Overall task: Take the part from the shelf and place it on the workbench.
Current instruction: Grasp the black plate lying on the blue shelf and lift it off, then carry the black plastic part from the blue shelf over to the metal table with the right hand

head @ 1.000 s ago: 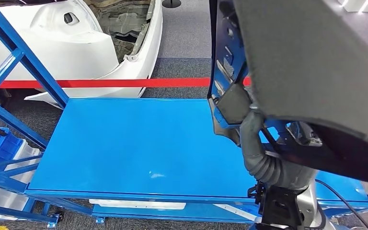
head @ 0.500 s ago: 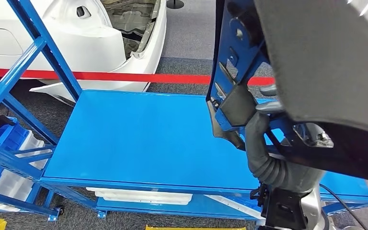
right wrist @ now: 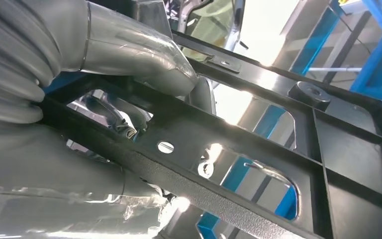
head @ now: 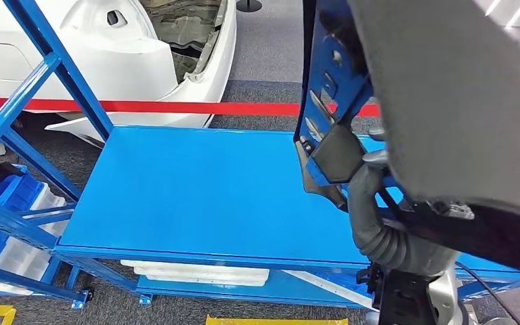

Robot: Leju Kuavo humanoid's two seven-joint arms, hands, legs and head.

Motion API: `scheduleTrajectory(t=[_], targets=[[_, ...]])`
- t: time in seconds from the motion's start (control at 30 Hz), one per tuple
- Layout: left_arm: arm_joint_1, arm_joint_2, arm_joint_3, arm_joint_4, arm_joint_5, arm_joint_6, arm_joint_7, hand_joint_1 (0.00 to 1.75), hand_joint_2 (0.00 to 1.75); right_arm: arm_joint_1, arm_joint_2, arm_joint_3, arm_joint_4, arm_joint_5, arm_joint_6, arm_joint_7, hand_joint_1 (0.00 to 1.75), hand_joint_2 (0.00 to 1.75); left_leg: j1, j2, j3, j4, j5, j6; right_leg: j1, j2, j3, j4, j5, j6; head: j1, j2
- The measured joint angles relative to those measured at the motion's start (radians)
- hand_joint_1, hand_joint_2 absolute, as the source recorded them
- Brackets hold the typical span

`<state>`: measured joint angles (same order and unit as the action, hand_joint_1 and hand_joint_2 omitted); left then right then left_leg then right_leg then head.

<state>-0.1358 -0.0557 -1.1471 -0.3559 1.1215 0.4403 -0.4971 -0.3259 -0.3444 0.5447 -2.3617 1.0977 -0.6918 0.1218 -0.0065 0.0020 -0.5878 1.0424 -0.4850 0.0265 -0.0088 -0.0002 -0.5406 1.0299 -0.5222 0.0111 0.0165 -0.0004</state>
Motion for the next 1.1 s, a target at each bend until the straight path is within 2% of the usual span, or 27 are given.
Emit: scheduleTrajectory(t=[0.1,0.13,0.17,0.23,0.27,0.3,0.37,0.4,0.43,0.47,0.53,0.57,0.6,0.63,0.67,0.73,0.77,0.8,0.87,0.9,0.93,0.97,1.03,1.07,1.1], targets=[[0.0,-0.001,0.0,0.0,0.001,0.0,0.0,0.0,1.75,0.002,0.002,0.0,0.0,-0.011,0.0,-0.014,1.75,1.75,0.001,0.0,-0.004,-0.002,0.006,-0.014,-0.003,-0.001,-0.005,-0.006,0.01,-0.011,0.001,0.0],[0.0,-0.001,0.0,0.0,0.001,0.001,0.0,0.0,1.75,0.004,0.005,-0.001,0.0,-0.018,0.0,-0.024,1.75,1.75,0.001,-0.001,-0.014,0.026,-0.018,-0.021,-0.007,-0.003,-0.008,-0.012,0.018,-0.017,-0.003,0.0],[0.001,-0.001,0.0,0.0,0.003,0.001,0.0,0.0,1.75,0.011,0.013,-0.004,0.0,-0.033,0.0,-0.042,1.75,1.75,0.004,-0.002,-0.039,0.099,-0.063,-0.031,-0.011,-0.006,-0.015,-0.017,0.028,-0.022,-0.008,0.0],[0.002,-0.001,0.0,0.001,0.007,0.002,0.0,0.0,1.75,0.042,0.043,-0.018,0.0,-0.081,0.0,-0.107,1.75,1.75,0.021,-0.006,0.001,0.093,-0.095,-0.052,-0.018,-0.009,-0.041,-0.01,0.047,-0.016,-0.02,0.0],[0.002,-0.001,0.0,0.001,0.009,0.002,0.0,0.0,1.75,0.057,0.058,-0.025,0.0,-0.101,0.0,-0.136,1.75,1.75,0.026,-0.008,0.028,0.062,-0.086,-0.055,-0.018,-0.01,-0.052,-0.004,0.054,-0.007,-0.021,0.0],[0.002,-0.001,0.0,0.001,0.01,0.001,0.0,0.0,1.75,0.069,0.069,-0.032,0.0,-0.113,0.0,-0.157,1.75,1.75,0.028,-0.01,0.07,-0.013,-0.057,-0.052,-0.02,-0.009,-0.059,0.001,0.059,0.003,-0.021,0.0],[0.003,-0.001,0.0,0.001,0.009,0.001,0.0,0.0,1.75,0.077,0.079,-0.039,0.0,-0.113,0.0,-0.169,1.75,1.75,0.025,-0.011,0.061,-0.014,-0.051,-0.035,-0.02,-0.008,-0.064,0.0,0.067,0.018,-0.019,0.0],[0.003,-0.001,0.0,0.002,0.009,0.0,0.0,0.0,1.75,0.08,0.082,-0.043,0.0,-0.113,-0.001,-0.173,1.75,1.75,0.025,-0.009,0.057,-0.015,-0.045,-0.025,-0.022,-0.007,-0.067,0.005,0.061,0.024,-0.018,0.0],[0.001,-0.001,0.0,0.002,0.009,0.0,0.0,0.0,1.75,0.083,0.085,-0.047,0.0,-0.113,-0.001,-0.175,1.75,1.75,0.026,-0.007,0.051,-0.017,-0.038,-0.014,-0.023,-0.007,-0.076,0.025,0.04,0.027,-0.015,0.0],[0.0,-0.001,0.0,0.002,0.008,-0.001,0.0,0.0,1.75,0.085,0.088,-0.05,0.0,-0.113,-0.001,-0.176,1.75,1.75,0.026,-0.004,0.044,-0.02,-0.031,-0.005,-0.024,-0.006,-0.092,0.065,0.006,0.029,-0.01,0.0],[-0.001,-0.001,0.0,0.002,0.008,-0.002,0.001,0.0,1.75,0.09,0.094,-0.056,0.0,-0.112,-0.001,-0.177,1.75,1.75,0.02,-0.001,0.027,-0.019,-0.019,0.006,-0.022,-0.005,-0.135,0.194,-0.081,0.03,0.003,0.0],[0.0,-0.001,0.0,0.002,0.008,-0.003,0.001,0.0,1.75,0.093,0.096,-0.059,0.0,-0.112,-0.001,-0.177,1.75,1.75,0.016,0.001,0.02,-0.017,-0.015,0.009,-0.021,-0.005,-0.149,0.251,-0.107,0.029,0.008,0.0],[0.0,-0.001,0.0,0.002,0.008,-0.003,0.001,0.0,1.75,0.096,0.097,-0.062,0.001,-0.112,-0.001,-0.177,1.75,1.75,0.012,0.001,0.013,-0.015,-0.011,0.01,-0.02,-0.005,-0.149,0.278,-0.114,0.026,0.011,0.0],[0.0,-0.001,0.0,0.002,0.008,-0.004,0.002,0.0,1.75,0.098,0.099,-0.064,0.001,-0.112,-0.001,-0.177,1.75,1.75,0.008,0.001,0.007,-0.013,-0.007,0.011,-0.017,-0.005,-0.13,0.265,-0.102,0.022,0.014,0.0],[-0.001,-0.001,0.0,0.002,0.008,-0.004,0.002,0.0,1.75,0.099,0.1,-0.066,0.001,-0.112,-0.001,-0.177,1.75,1.75,0.005,0.001,0.003,-0.011,-0.005,0.011,-0.013,-0.005,-0.092,0.214,-0.076,0.014,0.017,0.0],[-0.001,-0.002,0.0,0.002,0.007,-0.005,0.002,0.0,1.75,0.099,0.103,-0.067,0.001,-0.112,-0.001,-0.177,1.75,1.75,0.001,0.0,-0.002,-0.008,-0.001,0.008,-0.003,-0.004,-0.003,0.069,-0.034,-0.004,0.023,0.0],[-0.002,-0.003,0.0,0.002,0.007,-0.006,0.002,0.0,1.75,0.099,0.105,-0.068,0.001,-0.111,-0.001,-0.177,1.75,1.75,0.0,0.001,-0.004,-0.007,0.003,0.004,0.002,-0.003,0.025,0.016,-0.024,-0.009,0.024,0.0],[-0.002,-0.004,0.0,0.002,0.006,-0.008,0.002,0.0,1.75,0.099,0.106,-0.068,0.001,-0.111,-0.001,-0.177,1.75,1.75,0.001,0.001,-0.006,-0.008,0.007,-0.001,0.006,-0.003,0.038,-0.012,-0.022,-0.013,0.024,0.0],[-0.003,-0.004,0.0,0.002,0.004,-0.012,0.002,0.0,1.75,0.099,0.108,-0.069,0.001,-0.107,-0.001,-0.176,1.75,1.75,0.002,0.001,-0.009,-0.01,0.017,-0.013,0.009,-0.002,0.037,-0.024,-0.013,-0.016,0.025,0.0],[-0.003,-0.004,0.0,0.003,0.003,-0.014,0.003,0.0,1.75,0.098,0.109,-0.069,0.001,-0.104,-0.001,-0.174,1.75,1.75,0.002,-0.001,-0.01,-0.006,0.013,-0.019,0.006,-0.005,0.035,-0.03,-0.005,-0.02,0.026,0.0],[-0.003,-0.004,0.0,0.003,0.003,-0.015,0.003,0.0,1.75,0.098,0.11,-0.069,0.001,-0.1,-0.001,-0.171,1.75,1.75,0.002,-0.002,-0.017,0.01,-0.003,-0.025,0.003,-0.007,0.032,-0.036,0.003,-0.025,0.024,0.0],[-0.003,-0.004,0.0,0.004,0.002,-0.015,0.004,0.0,1.75,0.097,0.111,-0.069,0.001,-0.097,-0.001,-0.167,1.75,1.75,0.002,-0.003,-0.029,0.043,-0.033,-0.031,-0.001,-0.009,0.027,-0.041,0.011,-0.031,0.02,0.0],[-0.002,-0.004,0.0,0.005,0.003,-0.015,0.004,0.0,1.75,0.097,0.114,-0.069,0.002,-0.093,-0.001,-0.161,1.75,1.75,0.008,-0.003,-0.069,0.159,-0.116,-0.041,-0.003,-0.012,0.01,-0.04,0.023,-0.037,0.011,0.0],[-0.002,-0.004,0.0,0.006,0.004,-0.015,0.004,0.0,1.75,0.098,0.115,-0.069,0.002,-0.092,-0.001,-0.159,1.75,1.75,0.011,-0.003,-0.087,0.219,-0.145,-0.046,-0.003,-0.013,0.0,-0.038,0.028,-0.037,0.008,0.0],[-0.001,-0.004,0.0,0.007,0.004,-0.015,0.004,0.0,1.75,0.1,0.116,-0.069,0.003,-0.093,-0.001,-0.158,1.75,1.75,0.014,-0.003,-0.094,0.257,-0.157,-0.05,-0.004,-0.013,-0.009,-0.034,0.032,-0.037,0.007,0.0]])
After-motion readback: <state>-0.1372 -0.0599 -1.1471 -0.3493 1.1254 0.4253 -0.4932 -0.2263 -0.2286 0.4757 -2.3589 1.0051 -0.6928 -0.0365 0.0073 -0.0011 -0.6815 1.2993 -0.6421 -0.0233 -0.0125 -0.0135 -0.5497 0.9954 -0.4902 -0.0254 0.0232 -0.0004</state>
